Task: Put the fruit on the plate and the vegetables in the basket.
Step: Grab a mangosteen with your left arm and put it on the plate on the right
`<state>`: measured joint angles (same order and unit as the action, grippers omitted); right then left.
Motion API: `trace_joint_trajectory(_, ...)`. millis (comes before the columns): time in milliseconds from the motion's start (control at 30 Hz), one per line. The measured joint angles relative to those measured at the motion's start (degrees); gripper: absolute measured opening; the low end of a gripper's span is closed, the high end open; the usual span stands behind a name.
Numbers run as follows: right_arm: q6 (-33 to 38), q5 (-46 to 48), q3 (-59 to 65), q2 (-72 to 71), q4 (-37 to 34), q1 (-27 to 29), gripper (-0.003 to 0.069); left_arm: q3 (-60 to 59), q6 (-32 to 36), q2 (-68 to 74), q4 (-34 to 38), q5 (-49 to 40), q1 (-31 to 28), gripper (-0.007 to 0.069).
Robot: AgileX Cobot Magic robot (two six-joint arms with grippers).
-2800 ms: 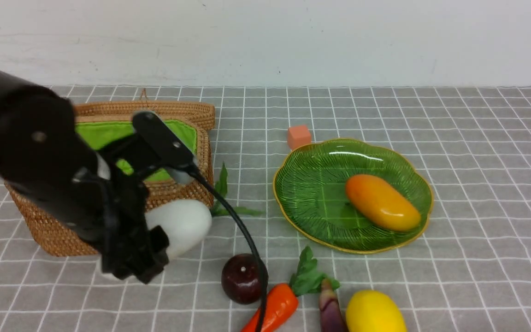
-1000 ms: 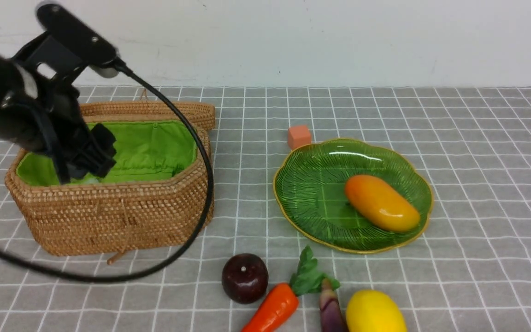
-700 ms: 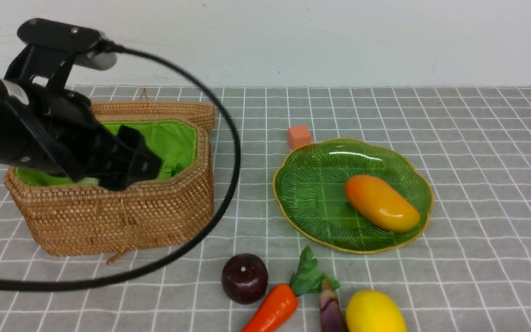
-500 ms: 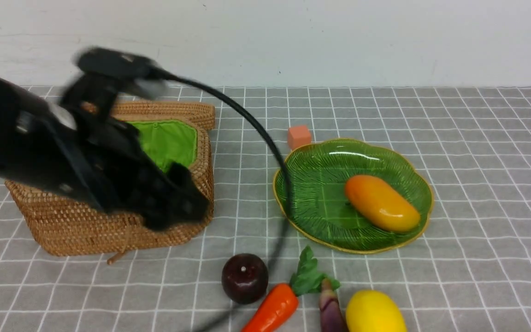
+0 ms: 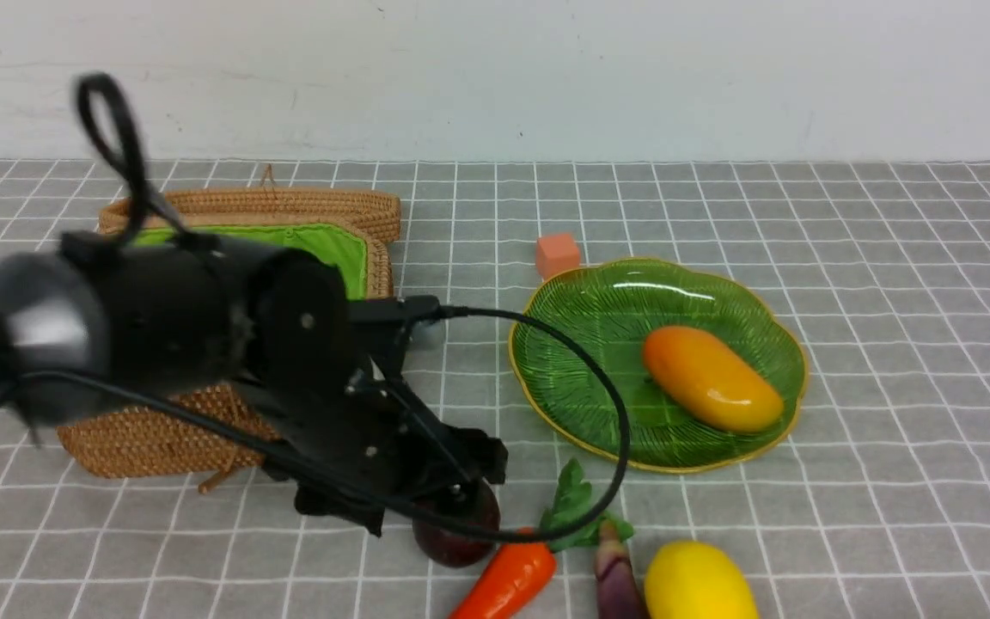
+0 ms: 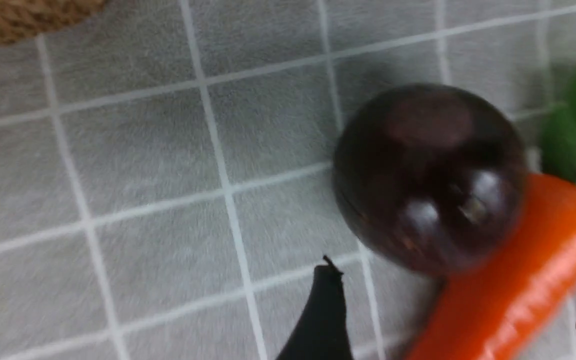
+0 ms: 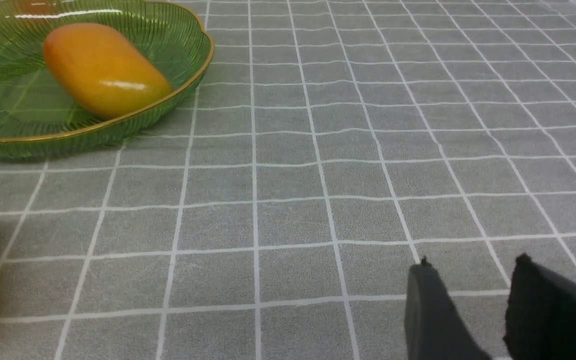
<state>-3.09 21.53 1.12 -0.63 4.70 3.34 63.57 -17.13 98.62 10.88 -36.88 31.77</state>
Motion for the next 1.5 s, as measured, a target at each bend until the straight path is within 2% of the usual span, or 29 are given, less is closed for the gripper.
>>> trace_joint_trajectory(200, 0.00, 0.00, 0.00, 0.00, 0.00, 0.00, 0.0240, 0.29, 0.00, 4.87, 0.32, 2.05, 0.00, 0.0563)
trace_joint_trajectory(367, 0.00, 0.00, 0.00, 0.00, 0.00, 0.00, 0.0240, 0.29, 0.26, 5.62, 0.10, 2.13, 0.00, 0.0468)
trace_joint_trajectory(467, 0.00, 0.00, 0.00, 0.00, 0.00, 0.00, 0.0240, 0.36, 0.55, 5.62, 0.10, 2.13, 0.00, 0.0323)
trace_joint_trajectory(500, 0.00, 0.00, 0.00, 0.00, 0.00, 0.00, 0.0240, 0.36, 0.54, 5.62, 0.04, 2.13, 0.00, 0.0311)
trace_joint_trajectory(533, 0.00, 0.00, 0.00, 0.00, 0.00, 0.00, 0.0240, 0.36, 0.59, 5.62, 0.04, 2.13, 0.00, 0.0233)
trace_joint_trajectory(567, 0.00, 0.00, 0.00, 0.00, 0.00, 0.00, 0.0240, 0.36, 0.59, 5.62, 0.04, 2.13, 0.00, 0.0121)
trace_joint_trajectory(600, 0.00, 0.00, 0.00, 0.00, 0.00, 0.00, 0.0240, 0.36, 0.60, 5.62, -0.02, 2.07, 0.00, 0.0054)
trace_joint_trajectory(667, 0.00, 0.00, 0.00, 0.00, 0.00, 0.00, 0.0240, 0.36, 0.71, 5.62, -0.08, 1.67, 0.00, -0.0013)
trace_joint_trajectory(867, 0.00, 0.00, 0.00, 0.00, 0.00, 0.00, 0.0240, 0.36, 2.15, 2.52, -0.13, -0.36, 0.00, -0.0013)
trace_joint_trajectory(1033, 0.00, 0.00, 0.00, 0.00, 0.00, 0.00, 0.0240, 1.04, 3.71, -6.92, -0.13, -1.98, 0.00, -0.0013)
trace_joint_trajectory(1333, 0.00, 0.00, 0.00, 0.00, 0.00, 0.00, 0.0240, 11.14, 3.85, -7.48, -0.08, -6.44, 0.00, -0.0010)
trace_joint_trajectory(1467, 0.00, 0.00, 0.00, 0.00, 0.00, 0.00, 0.0240, 12.49, 3.85, -5.74, -0.63, -9.08, 0.00, 0.0039)
trace_joint_trajectory(1500, 0.00, 0.00, 0.00, 0.00, 0.00, 0.00, 0.0240, 12.61, 3.85, -4.47, -1.22, -10.04, 0.00, 0.0082)
